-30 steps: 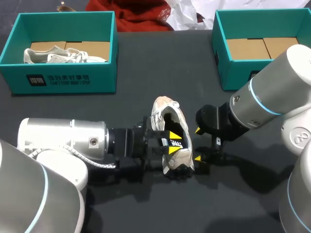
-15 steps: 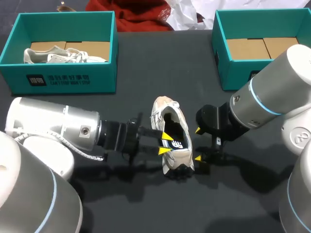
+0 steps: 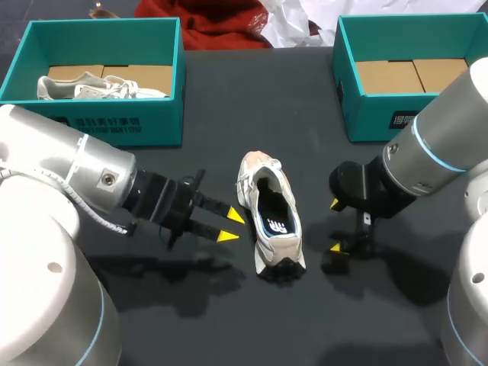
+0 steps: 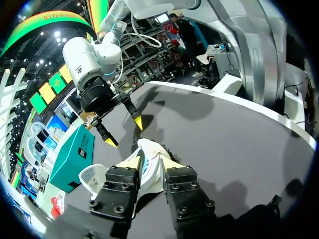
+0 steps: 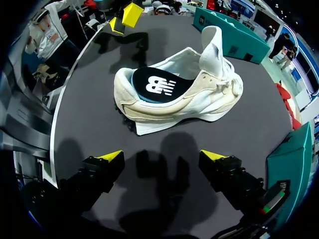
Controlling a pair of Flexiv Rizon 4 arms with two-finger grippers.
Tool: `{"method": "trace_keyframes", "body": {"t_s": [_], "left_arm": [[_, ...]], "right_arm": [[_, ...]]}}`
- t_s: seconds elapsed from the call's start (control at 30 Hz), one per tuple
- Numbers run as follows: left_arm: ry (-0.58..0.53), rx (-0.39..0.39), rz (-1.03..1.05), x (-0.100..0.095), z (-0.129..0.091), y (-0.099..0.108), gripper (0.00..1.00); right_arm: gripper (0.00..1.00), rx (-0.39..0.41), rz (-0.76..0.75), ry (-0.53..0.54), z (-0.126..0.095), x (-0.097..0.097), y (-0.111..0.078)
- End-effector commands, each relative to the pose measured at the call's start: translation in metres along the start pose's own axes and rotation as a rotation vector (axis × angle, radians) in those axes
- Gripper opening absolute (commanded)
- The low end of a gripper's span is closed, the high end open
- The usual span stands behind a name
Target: Take the shoe out of the shoebox, open the shoe tongue, remove and reinsert the insole, then place the shoe into the shoebox
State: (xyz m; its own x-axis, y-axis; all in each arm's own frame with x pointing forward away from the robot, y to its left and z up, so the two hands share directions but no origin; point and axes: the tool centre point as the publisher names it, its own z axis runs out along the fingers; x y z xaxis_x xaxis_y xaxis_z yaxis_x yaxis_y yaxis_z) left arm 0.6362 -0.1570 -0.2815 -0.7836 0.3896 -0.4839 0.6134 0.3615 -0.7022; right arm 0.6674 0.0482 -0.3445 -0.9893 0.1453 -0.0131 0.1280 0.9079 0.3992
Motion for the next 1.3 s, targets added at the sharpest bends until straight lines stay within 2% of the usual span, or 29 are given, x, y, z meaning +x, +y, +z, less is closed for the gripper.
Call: {"method": "trace_keyframes", "body": {"t_s": [0.03,0.13,0.2,0.43,0.47,0.53,0.67,0.7,1.1,1.3], "left_arm": [[0.127,0.002,-0.004,-0.004,-0.037,-0.003,0.22],[0.166,-0.004,0.004,-0.006,-0.046,-0.002,0.22],[0.188,-0.005,0.008,-0.007,-0.051,0.0,0.24],[0.297,-0.017,0.04,-0.013,-0.071,0.004,0.21],[0.32,-0.021,0.05,-0.014,-0.074,0.004,0.2],[0.376,-0.033,0.078,-0.016,-0.079,0.003,0.0],[0.499,-0.088,0.125,-0.025,-0.09,0.001,0.0],[0.514,-0.055,0.147,-0.028,-0.095,0.001,0.0],[0.514,-0.055,0.147,-0.028,-0.095,0.001,0.0],[0.647,-0.078,0.324,-0.045,-0.079,-0.004,0.0]], "right_arm": [[1.0,0.015,0.01,-0.02,-0.036,0.009,-0.012],[1.0,0.023,0.02,-0.025,-0.043,0.009,-0.019],[1.0,0.0,0.063,-0.033,-0.047,0.009,-0.026],[1.0,0.0,0.063,-0.033,-0.047,0.009,-0.026],[1.0,0.0,0.063,-0.033,-0.047,0.009,-0.026],[1.0,0.0,0.063,-0.033,-0.047,0.009,-0.026],[1.0,0.0,0.063,-0.033,-0.047,0.009,-0.026],[1.0,0.0,0.063,-0.033,-0.047,0.009,-0.026],[1.0,0.0,0.063,-0.033,-0.047,0.009,-0.026],[1.0,0.0,0.063,-0.033,-0.047,0.009,-0.026]]}}
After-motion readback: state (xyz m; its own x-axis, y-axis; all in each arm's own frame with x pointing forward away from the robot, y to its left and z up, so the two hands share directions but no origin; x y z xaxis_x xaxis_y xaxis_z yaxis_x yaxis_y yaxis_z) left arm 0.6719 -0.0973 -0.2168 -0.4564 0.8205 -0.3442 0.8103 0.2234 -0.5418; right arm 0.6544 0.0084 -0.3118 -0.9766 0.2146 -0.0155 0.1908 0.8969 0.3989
